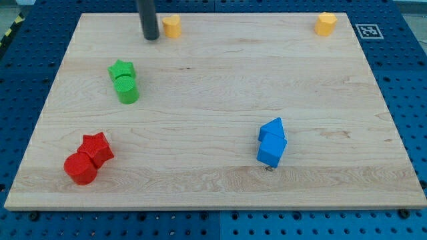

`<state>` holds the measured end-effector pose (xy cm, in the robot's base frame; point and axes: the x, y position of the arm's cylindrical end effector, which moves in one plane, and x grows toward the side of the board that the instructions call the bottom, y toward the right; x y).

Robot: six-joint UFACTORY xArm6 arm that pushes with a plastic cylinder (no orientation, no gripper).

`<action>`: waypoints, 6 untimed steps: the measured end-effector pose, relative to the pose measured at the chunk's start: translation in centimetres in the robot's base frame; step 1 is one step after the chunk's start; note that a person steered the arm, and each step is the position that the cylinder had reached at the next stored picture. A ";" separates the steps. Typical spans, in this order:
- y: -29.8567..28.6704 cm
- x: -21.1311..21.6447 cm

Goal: Place the yellow heart at the top center of the board

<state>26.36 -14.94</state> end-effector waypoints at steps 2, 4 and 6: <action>3.9 -3.3; 6.9 1.2; 11.7 2.6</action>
